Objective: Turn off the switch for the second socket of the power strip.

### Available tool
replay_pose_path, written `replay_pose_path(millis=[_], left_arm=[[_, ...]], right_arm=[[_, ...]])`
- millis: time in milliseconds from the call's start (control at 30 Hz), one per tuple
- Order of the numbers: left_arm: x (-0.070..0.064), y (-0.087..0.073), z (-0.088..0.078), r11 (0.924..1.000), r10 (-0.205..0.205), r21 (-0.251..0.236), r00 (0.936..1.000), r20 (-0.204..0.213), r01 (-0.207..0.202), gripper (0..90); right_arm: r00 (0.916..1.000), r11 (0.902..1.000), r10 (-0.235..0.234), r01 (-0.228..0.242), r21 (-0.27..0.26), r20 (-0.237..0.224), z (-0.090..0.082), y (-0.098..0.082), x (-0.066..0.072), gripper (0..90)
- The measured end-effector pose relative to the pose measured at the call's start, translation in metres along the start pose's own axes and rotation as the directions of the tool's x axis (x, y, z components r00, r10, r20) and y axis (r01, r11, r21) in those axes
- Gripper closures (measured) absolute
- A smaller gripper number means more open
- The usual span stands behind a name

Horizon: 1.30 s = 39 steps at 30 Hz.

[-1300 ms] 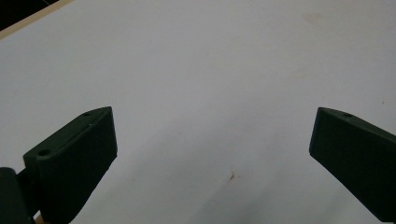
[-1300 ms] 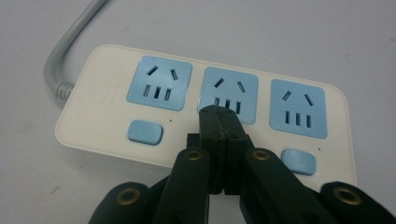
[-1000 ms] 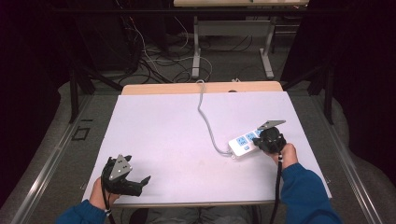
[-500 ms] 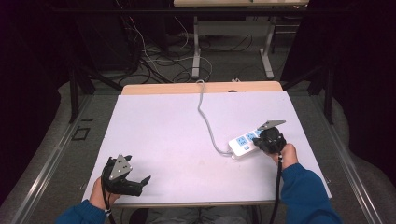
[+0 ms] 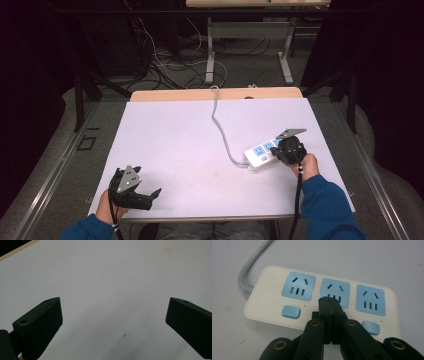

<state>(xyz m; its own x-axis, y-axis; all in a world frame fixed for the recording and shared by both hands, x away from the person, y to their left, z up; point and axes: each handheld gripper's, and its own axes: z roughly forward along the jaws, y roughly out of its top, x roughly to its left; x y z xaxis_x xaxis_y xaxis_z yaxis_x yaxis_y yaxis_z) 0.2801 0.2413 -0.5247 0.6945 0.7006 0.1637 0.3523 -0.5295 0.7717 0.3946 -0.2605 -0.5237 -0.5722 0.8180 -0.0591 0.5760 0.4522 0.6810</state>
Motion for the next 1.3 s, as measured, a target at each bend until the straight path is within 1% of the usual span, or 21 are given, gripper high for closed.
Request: replay_pose_path(millis=[67,100,167,200,300,367,400,533,633,700,733,833,867,900,933,967,1067,1133,1167,1233,1300], left_arm=[[0.000,0.000,0.000,1.0000,-0.007,-0.001,1.0000,0.005,0.007,0.7],[0.000,0.000,0.000,1.0000,-0.003,-0.001,1.0000,0.002,0.003,0.7],[-0.001,0.000,0.000,0.9999,-0.014,-0.001,0.9999,0.009,0.014,0.7],[0.000,0.000,0.000,1.0000,-0.002,-0.001,1.0000,0.001,0.002,0.7],[0.000,0.000,0.000,1.0000,-0.003,-0.001,1.0000,0.002,0.003,0.7],[0.000,0.000,0.000,1.0000,-0.003,0.000,1.0000,0.003,0.003,0.7],[-0.001,0.000,0.000,0.9999,-0.013,-0.002,0.9999,0.009,0.013,0.7],[0.000,0.000,0.000,1.0000,-0.005,0.000,1.0000,0.005,0.005,0.7],[0.000,0.000,0.000,1.0000,0.000,0.000,1.0000,0.002,0.000,0.7],[0.000,0.000,0.000,1.0000,-0.005,0.000,1.0000,0.005,0.005,0.7],[0.000,0.000,0.000,1.0000,-0.005,-0.001,1.0000,0.005,0.005,0.7],[0.000,0.000,0.000,0.9999,-0.012,-0.003,0.9999,0.010,0.012,0.7],[0.000,0.000,0.000,1.0000,-0.006,-0.002,1.0000,0.006,0.006,0.7],[0.000,0.000,0.000,1.0000,0.000,-0.001,1.0000,0.003,0.000,0.7],[0.000,0.000,0.000,1.0000,-0.004,-0.003,1.0000,0.004,0.004,0.7],[0.000,-0.001,0.000,0.9999,-0.013,-0.003,0.9999,0.010,0.013,0.7],[-0.001,-0.001,-0.001,0.9999,-0.011,-0.002,0.9999,0.008,0.011,0.7],[-0.001,0.000,0.000,0.9999,-0.011,-0.002,0.9999,0.007,0.011,0.7],[-0.001,0.000,0.000,0.9999,-0.011,-0.001,0.9999,0.007,0.011,0.7],[0.000,0.000,-0.001,1.0000,0.002,-0.002,1.0000,0.000,-0.002,0.7],[-0.001,0.000,0.000,1.0000,-0.006,-0.002,1.0000,0.007,0.006,0.7]], right_arm=[[1.0000,1.0000,0.002,-0.002,0.000,-0.002,0.000,0.000,0.000,90.0],[0.9999,0.9999,-0.012,0.012,-0.005,0.000,0.000,0.000,-0.001,90.0],[1.0000,1.0000,-0.001,0.001,0.000,0.000,0.000,0.000,0.000,90.0],[1.0000,1.0000,-0.001,0.001,0.000,0.002,0.000,0.000,0.000,90.0],[1.0000,1.0000,-0.003,0.003,-0.002,0.000,0.000,0.000,0.000,90.0],[1.0000,1.0000,-0.005,0.005,-0.006,0.003,-0.001,0.000,0.000,90.0],[1.0000,0.9999,-0.007,0.007,-0.008,0.004,-0.001,0.000,0.000,90.0],[0.9999,0.9995,0.001,0.000,-0.031,0.012,-0.004,0.002,0.001,89.7],[0.9999,0.9989,0.008,-0.007,-0.046,0.010,-0.006,0.003,0.001,84.1],[0.9996,0.9982,0.022,-0.021,-0.056,0.017,-0.008,0.004,0.001,76.6],[0.9999,0.9984,0.014,-0.014,-0.055,0.004,-0.009,0.004,0.000,71.7],[0.9996,0.9974,0.027,-0.027,-0.067,-0.008,-0.011,0.005,-0.001,57.9],[0.9995,0.9970,0.029,-0.030,-0.071,-0.012,-0.012,0.006,-0.001,53.8],[0.9993,0.9966,0.033,-0.034,-0.075,-0.015,-0.013,0.006,-0.002,47.9],[0.9992,0.9966,0.036,-0.037,-0.073,-0.020,-0.014,0.006,-0.002,41.7],[0.9991,0.9966,0.036,-0.038,-0.073,-0.023,-0.014,0.006,-0.002,38.8],[0.9986,0.9967,0.032,-0.035,-0.073,-0.042,-0.014,0.006,-0.001,22.3],[0.9979,0.9964,0.034,-0.038,-0.076,-0.056,-0.015,0.006,0.000,14.8],[0.9982,0.9962,0.018,-0.023,-0.084,-0.057,-0.016,0.006,-0.001,13.2],[0.9967,0.9954,0.015,-0.022,-0.094,-0.080,-0.016,0.006,-0.001,4.6],[0.9954,0.9955,0.018,-0.027,-0.091,-0.094,-0.017,0.006,-0.001,0.0]])
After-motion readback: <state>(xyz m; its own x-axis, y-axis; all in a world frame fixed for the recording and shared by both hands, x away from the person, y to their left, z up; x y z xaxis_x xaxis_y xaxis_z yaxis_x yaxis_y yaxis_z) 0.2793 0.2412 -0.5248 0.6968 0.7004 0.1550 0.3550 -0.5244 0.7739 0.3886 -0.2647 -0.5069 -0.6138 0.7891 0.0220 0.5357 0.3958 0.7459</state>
